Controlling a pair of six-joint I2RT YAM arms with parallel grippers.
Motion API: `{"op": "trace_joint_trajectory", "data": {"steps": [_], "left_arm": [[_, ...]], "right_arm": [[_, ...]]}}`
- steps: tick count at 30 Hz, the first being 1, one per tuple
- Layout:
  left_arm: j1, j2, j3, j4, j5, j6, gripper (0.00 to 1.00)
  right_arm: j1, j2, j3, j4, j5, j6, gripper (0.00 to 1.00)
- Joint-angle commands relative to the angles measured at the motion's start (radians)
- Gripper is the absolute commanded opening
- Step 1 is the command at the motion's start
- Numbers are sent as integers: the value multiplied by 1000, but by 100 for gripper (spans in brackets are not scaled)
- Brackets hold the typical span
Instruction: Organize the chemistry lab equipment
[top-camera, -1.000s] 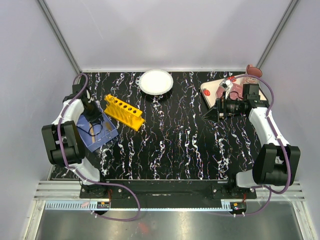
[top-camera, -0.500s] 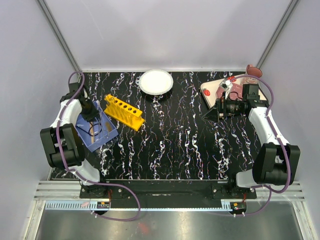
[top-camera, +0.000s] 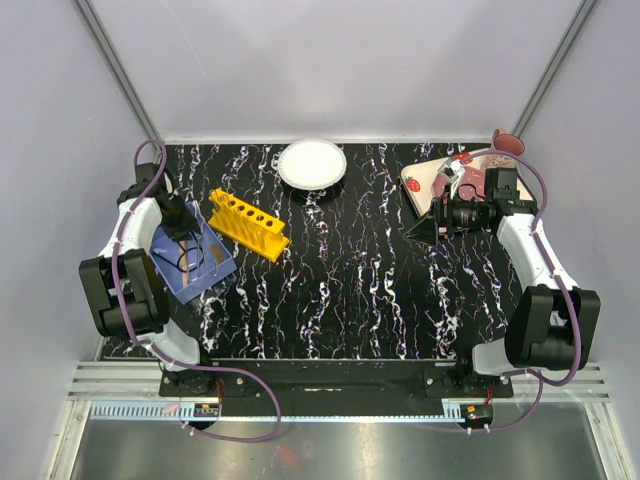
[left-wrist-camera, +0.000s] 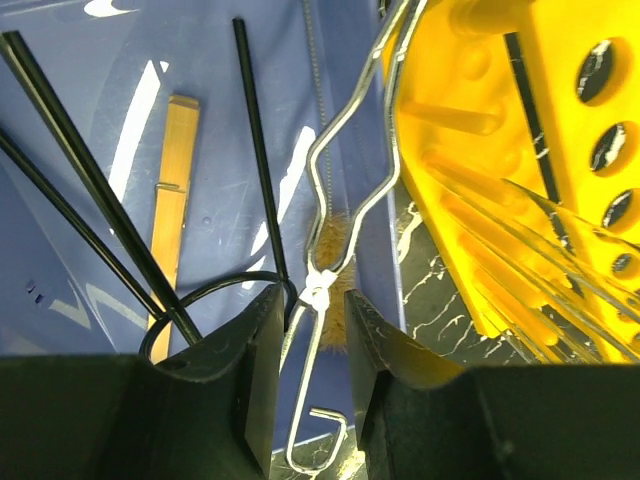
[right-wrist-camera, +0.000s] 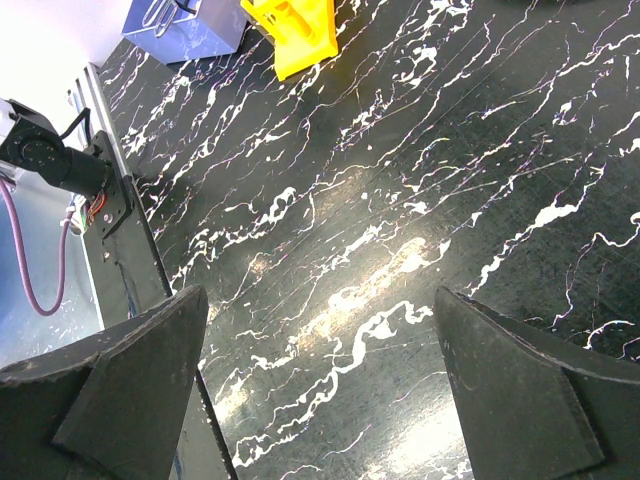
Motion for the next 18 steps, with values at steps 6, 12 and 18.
{"op": "trace_joint_trajectory", "data": {"steps": [6,12,18], "left_arm": [[3,-8,60,19,78,26,34],[-15,32,60,-2,8,51,34],[-43,50,63,-10,-85,74,32]], "right_arm": [[-8,4,36,-7,-27,-22,100],[-8,7,37,-10,-28,-25,100],[-8,8,39,-15,-30,-31,100]]}}
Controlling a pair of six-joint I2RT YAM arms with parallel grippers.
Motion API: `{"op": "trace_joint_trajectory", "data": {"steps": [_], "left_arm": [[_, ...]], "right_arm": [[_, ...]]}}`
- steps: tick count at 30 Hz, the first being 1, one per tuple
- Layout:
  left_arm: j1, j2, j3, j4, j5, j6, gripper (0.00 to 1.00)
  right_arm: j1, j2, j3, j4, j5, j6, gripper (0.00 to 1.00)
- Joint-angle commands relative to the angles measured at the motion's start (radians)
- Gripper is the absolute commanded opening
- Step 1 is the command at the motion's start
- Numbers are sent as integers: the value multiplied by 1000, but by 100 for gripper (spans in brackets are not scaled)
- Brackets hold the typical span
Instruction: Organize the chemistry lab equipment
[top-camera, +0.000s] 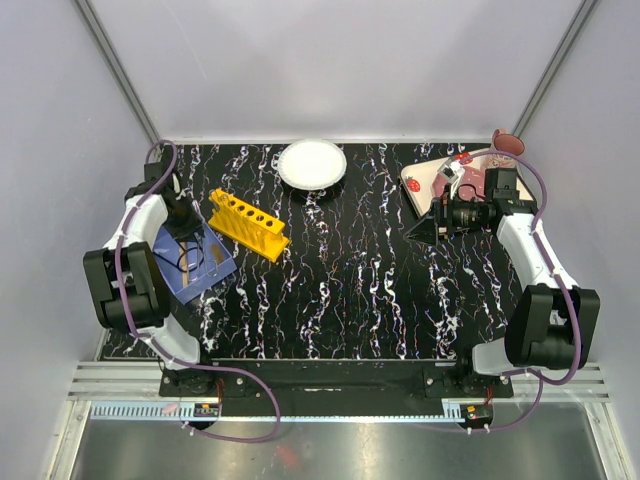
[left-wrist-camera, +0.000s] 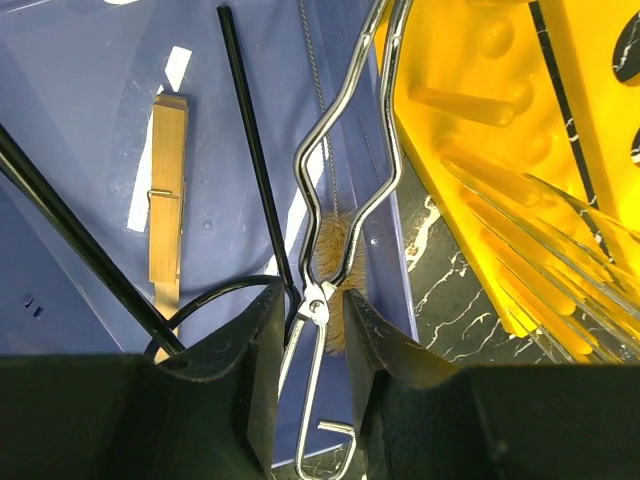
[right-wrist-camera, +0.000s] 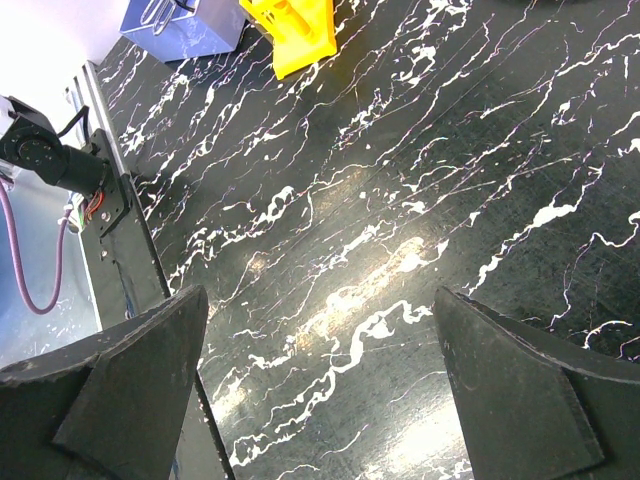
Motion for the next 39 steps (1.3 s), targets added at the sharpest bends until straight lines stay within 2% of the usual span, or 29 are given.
{"op": "trace_joint_trajectory", "data": {"steps": [1,12,14,18,30,39], "left_arm": [[-14,13,39,3,-73,30,31],[-22,32,26,10,-69,33,19],[-22,29,18,16,-70,33,12],[-24,3,4,25,-84,22,8],[-24,-22,-10,22,-90,-7,7],[-24,-39,-16,25,-87,-14,21]], "right_arm": [[-8,4,40,-14,-30,-21,100],[-9,0,42,-22,-30,-27,100],[-9,0,43,-23,-30,-29,100],[-9,0,43,-26,-31,-32,100],[-12,0,45,-31,-34,-38,100],[-14,-1,46,-35,-37,-41,100]]}}
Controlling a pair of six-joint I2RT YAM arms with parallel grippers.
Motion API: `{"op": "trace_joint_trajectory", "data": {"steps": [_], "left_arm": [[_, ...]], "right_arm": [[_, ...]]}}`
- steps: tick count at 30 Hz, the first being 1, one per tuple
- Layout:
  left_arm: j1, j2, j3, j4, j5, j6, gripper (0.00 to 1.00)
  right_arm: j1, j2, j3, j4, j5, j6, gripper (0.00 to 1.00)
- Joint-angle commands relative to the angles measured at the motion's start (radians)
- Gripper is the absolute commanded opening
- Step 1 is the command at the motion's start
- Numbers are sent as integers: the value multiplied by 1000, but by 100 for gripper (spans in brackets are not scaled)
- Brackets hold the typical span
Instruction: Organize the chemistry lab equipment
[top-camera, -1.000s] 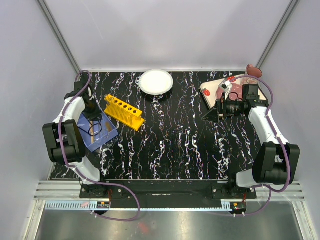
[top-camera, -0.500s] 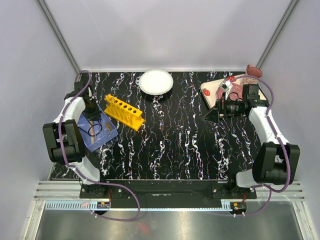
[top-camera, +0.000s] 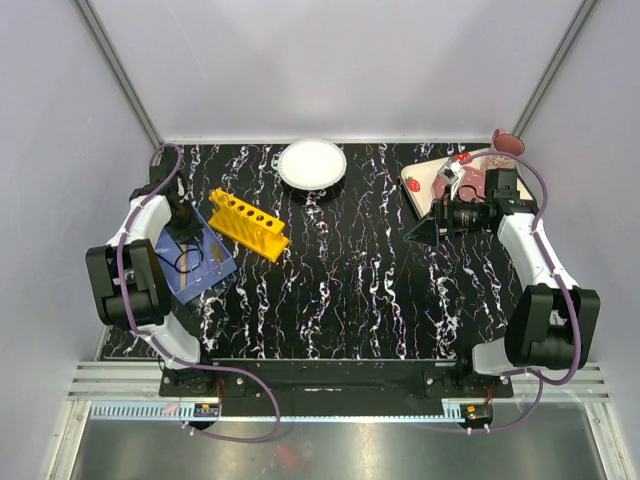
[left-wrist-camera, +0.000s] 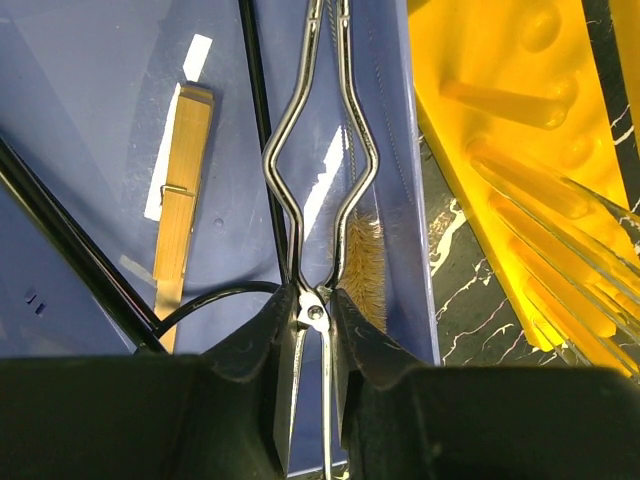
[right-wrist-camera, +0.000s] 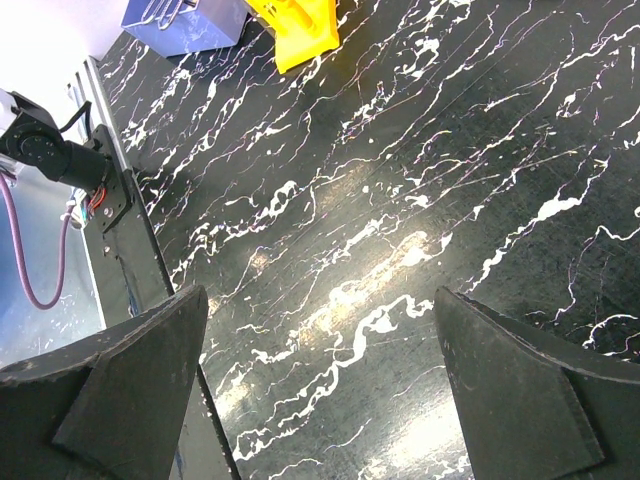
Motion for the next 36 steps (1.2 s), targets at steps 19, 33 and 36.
{"op": "trace_joint_trajectory", "data": {"steps": [19,33,36], "left_arm": [[60,-553,-51,88,260,-23,84],[118,-875,-74,229,715,-244,99],[74,-901,-11,150,676,-195,99]], "right_arm": [[-13,-123,73,-13,143,-11,100],[-21,-471,283,-24,962,424,100],[-21,-493,332,-67,1012,449,100]]}}
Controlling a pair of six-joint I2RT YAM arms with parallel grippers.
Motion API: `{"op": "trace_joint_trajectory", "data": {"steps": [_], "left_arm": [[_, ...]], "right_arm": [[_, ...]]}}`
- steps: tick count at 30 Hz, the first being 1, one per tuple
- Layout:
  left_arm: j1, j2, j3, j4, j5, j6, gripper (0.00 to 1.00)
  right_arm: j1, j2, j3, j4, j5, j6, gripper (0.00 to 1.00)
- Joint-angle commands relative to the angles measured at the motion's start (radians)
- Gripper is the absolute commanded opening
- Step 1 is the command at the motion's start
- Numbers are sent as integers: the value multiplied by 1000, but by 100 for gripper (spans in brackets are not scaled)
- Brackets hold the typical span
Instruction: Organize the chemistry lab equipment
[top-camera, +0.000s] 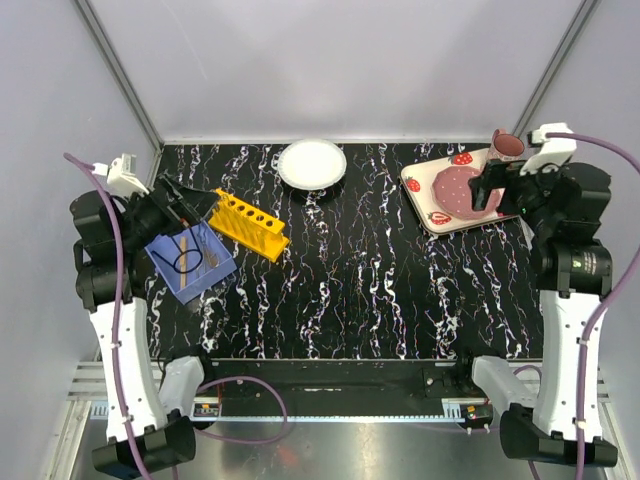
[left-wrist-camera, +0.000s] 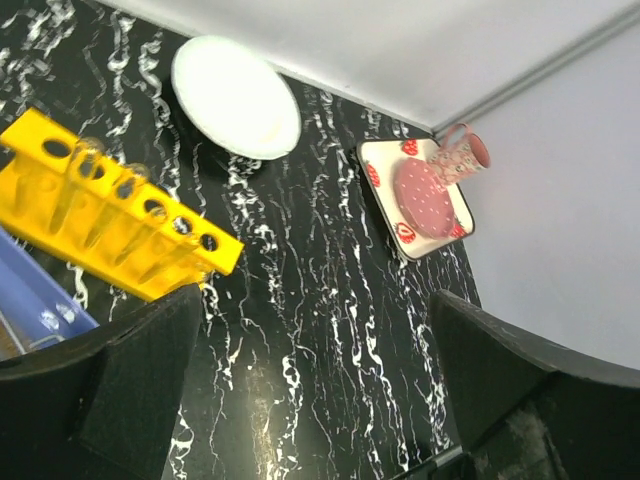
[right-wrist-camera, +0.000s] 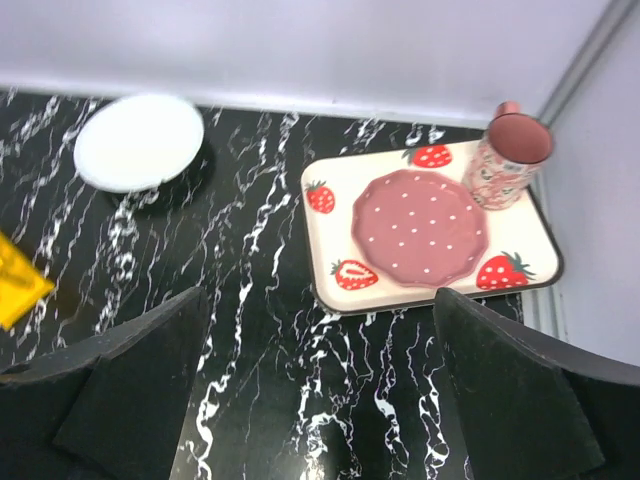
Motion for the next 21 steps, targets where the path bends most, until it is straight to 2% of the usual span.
{"op": "trace_joint_trajectory", "data": {"steps": [1,10,21], "left_arm": [[-54,-74,130,-67,14,57,99],[-97,-107,167,-120,15,68,99],[-107,-145,157,-121,3,49,99]], "right_arm": [[-2,-25,71,-62,178,111,100],[-3,-55,145,-97,207,105,100],[-2,-91,111,-120,209,101,100]]}}
